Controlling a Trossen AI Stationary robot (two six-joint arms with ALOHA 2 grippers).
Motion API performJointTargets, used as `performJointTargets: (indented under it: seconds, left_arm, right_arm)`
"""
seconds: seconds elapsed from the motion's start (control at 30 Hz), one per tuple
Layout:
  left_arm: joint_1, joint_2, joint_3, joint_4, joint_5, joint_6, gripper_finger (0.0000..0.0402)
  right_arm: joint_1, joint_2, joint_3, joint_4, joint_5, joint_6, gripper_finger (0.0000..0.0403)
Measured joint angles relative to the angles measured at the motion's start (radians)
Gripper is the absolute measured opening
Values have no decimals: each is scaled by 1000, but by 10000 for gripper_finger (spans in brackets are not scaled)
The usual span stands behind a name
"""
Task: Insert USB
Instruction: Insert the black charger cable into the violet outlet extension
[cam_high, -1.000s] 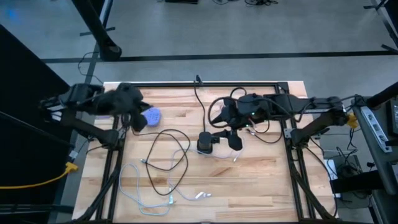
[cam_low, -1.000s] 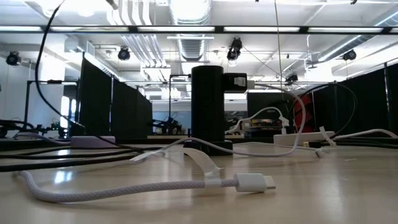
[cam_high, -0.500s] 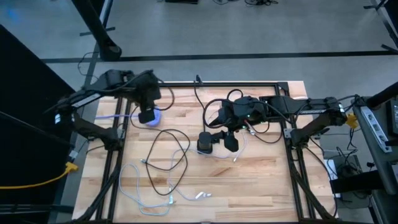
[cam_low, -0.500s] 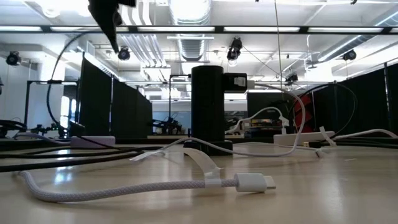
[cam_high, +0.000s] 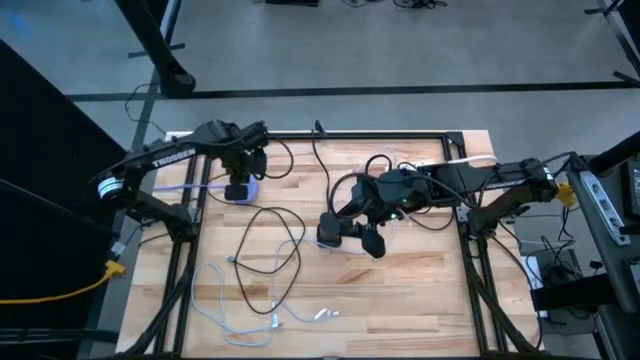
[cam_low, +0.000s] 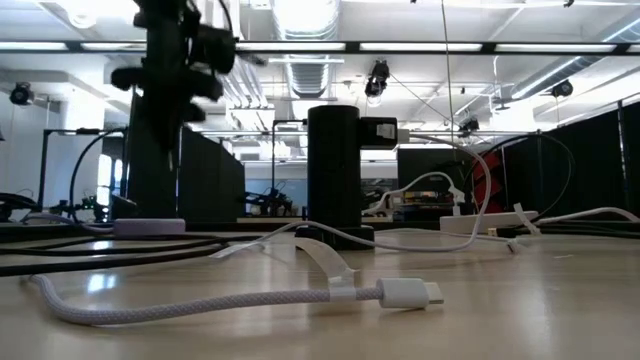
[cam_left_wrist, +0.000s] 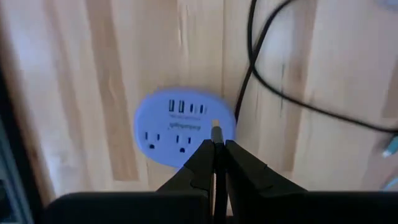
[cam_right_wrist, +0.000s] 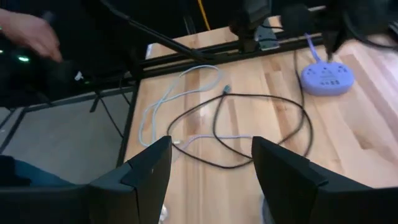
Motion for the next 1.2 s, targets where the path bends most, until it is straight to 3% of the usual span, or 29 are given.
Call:
performJointTargets:
  seconds: [0.23,0.7,1.2]
  left_arm:
    - [9,12,-109,118,-48,61,12]
    - [47,192,-102,198,-100,120,12]
    - [47,173,-80,208,-125,134,12]
  right_arm:
    - [42,42,-1,60,-2,-14,206]
    - [45,60,-1,109,-2,13,213]
    - [44,60,-1,107,-1,2,211]
